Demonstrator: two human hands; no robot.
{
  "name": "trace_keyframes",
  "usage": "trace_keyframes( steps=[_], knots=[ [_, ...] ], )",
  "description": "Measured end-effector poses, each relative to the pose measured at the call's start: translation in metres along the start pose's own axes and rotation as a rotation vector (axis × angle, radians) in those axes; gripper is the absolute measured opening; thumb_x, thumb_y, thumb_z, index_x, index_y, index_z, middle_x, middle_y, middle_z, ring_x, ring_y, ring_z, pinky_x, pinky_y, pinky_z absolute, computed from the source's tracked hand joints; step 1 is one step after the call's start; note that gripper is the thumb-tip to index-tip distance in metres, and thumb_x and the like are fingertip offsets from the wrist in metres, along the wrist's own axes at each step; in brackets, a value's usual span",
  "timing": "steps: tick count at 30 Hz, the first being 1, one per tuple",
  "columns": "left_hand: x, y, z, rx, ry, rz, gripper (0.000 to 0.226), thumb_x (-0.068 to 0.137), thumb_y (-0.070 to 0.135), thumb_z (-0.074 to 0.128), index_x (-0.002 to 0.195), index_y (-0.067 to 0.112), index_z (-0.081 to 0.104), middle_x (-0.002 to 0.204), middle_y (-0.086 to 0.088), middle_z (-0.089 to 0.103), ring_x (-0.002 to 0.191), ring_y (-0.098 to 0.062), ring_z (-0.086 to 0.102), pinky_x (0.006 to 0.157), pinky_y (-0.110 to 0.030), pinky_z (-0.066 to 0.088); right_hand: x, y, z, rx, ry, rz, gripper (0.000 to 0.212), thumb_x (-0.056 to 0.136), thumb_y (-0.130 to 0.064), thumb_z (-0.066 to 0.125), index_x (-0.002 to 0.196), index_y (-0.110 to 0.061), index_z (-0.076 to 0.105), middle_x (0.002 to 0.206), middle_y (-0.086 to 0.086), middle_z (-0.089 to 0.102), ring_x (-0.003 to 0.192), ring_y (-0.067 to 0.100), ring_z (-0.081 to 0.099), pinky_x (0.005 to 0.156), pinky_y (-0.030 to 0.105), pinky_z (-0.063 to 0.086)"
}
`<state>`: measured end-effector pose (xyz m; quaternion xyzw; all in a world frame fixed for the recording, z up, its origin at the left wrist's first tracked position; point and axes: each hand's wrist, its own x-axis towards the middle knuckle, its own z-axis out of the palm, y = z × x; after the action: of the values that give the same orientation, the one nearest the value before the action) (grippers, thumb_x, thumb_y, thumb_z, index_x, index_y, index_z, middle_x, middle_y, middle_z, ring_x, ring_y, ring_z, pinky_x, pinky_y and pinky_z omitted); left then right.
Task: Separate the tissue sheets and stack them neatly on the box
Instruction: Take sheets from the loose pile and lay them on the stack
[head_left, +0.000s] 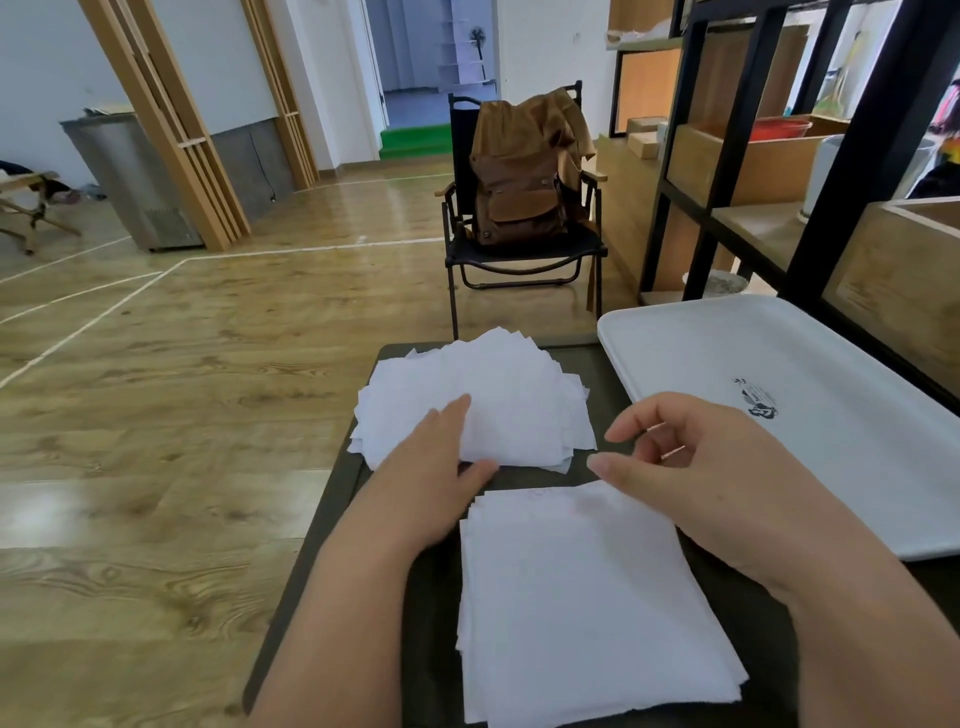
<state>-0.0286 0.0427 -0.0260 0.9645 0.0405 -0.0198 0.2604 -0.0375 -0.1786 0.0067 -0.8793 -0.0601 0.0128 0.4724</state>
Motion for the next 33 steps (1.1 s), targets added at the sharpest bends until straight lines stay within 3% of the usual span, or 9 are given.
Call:
trace_keyframes(
  steps=[4,10,13,15,18,21,23,28,33],
  knots=[
    [0.005,-0.012,0.004,0.016,0.099,-0.009,0.069,0.093,0.039,0.061,0.152,0.036,0.026,0.143,0.011,0.050,0.111,-0.017,0.061,0.093,-0.030,0.046,0.006,-0.001,0.007,0.072,0.006,-0.047,0.015,0.075,-0.041,0.076,0.081,-0.032,0.065,0.067,-0.018,0.061,0.050,-0.003,0.053,0.047,0.007,0.040],
    [0.004,-0.016,0.004,0.090,0.263,0.028,0.039,0.096,0.027,0.057,0.133,0.038,0.058,0.127,0.013,0.064,0.115,-0.010,0.056,0.090,-0.023,0.043,0.009,-0.003,0.011,0.150,0.018,-0.060,0.014,0.074,-0.039,0.075,0.080,-0.029,0.067,0.064,-0.016,0.062,0.051,-0.001,0.052,0.049,0.012,0.041],
    [0.004,-0.015,0.002,0.057,0.316,0.027,0.035,0.098,0.018,0.051,0.123,0.036,0.066,0.122,0.017,0.067,0.113,-0.006,0.058,0.086,-0.018,0.041,0.009,-0.002,0.009,0.148,0.021,-0.046,0.014,0.075,-0.041,0.074,0.080,-0.030,0.067,0.068,-0.015,0.064,0.056,0.002,0.058,0.053,0.020,0.043],
    [0.003,-0.013,0.000,0.009,0.331,0.024,0.035,0.097,0.016,0.051,0.120,0.037,0.068,0.118,0.019,0.068,0.109,-0.002,0.059,0.086,-0.017,0.042,0.009,-0.002,0.009,0.143,0.027,-0.041,0.015,0.075,-0.042,0.073,0.080,-0.030,0.067,0.070,-0.015,0.065,0.059,0.003,0.060,0.053,0.022,0.044],
    [0.002,-0.009,0.001,0.022,0.383,-0.001,0.024,0.094,0.032,0.060,0.118,0.033,0.064,0.110,0.016,0.066,0.097,-0.006,0.059,0.078,-0.021,0.043,0.010,-0.002,0.010,0.151,0.025,-0.031,0.015,0.075,-0.043,0.072,0.080,-0.029,0.068,0.072,-0.015,0.066,0.057,0.002,0.059,0.053,0.021,0.043],
    [-0.001,-0.005,0.006,0.049,0.379,-0.136,0.032,0.084,0.048,0.070,0.099,0.025,0.053,0.097,0.010,0.053,0.077,-0.006,0.049,0.058,-0.021,0.033,0.010,-0.002,0.012,0.156,0.015,-0.024,0.015,0.075,-0.043,0.072,0.079,-0.030,0.068,0.073,-0.015,0.067,0.058,-0.001,0.058,0.056,0.019,0.044],
    [-0.002,-0.005,0.008,0.071,0.294,-0.224,0.037,0.081,0.052,0.071,0.087,0.023,0.049,0.090,0.008,0.053,0.074,-0.007,0.049,0.054,-0.021,0.030,0.011,-0.002,0.014,0.158,0.007,-0.022,0.015,0.075,-0.043,0.071,0.079,-0.029,0.068,0.073,-0.016,0.067,0.057,-0.002,0.057,0.055,0.017,0.044],
    [-0.002,-0.006,0.006,-0.042,0.235,-0.194,0.016,0.086,0.029,0.069,0.075,0.024,0.058,0.078,0.006,0.067,0.075,-0.016,0.067,0.071,-0.037,0.055,0.011,-0.003,0.016,0.179,-0.003,-0.028,0.018,0.071,-0.046,0.068,0.078,-0.029,0.068,0.071,-0.015,0.066,0.059,0.003,0.058,0.050,0.012,0.044],
    [-0.005,-0.008,-0.001,-0.041,0.303,-0.148,0.015,0.085,0.025,0.068,0.073,0.030,0.060,0.074,0.013,0.063,0.070,-0.003,0.059,0.056,-0.022,0.040,0.012,-0.003,0.017,0.172,0.010,-0.036,0.016,0.072,-0.045,0.068,0.077,-0.029,0.068,0.072,-0.017,0.067,0.059,0.002,0.058,0.056,0.019,0.047]
  ],
)
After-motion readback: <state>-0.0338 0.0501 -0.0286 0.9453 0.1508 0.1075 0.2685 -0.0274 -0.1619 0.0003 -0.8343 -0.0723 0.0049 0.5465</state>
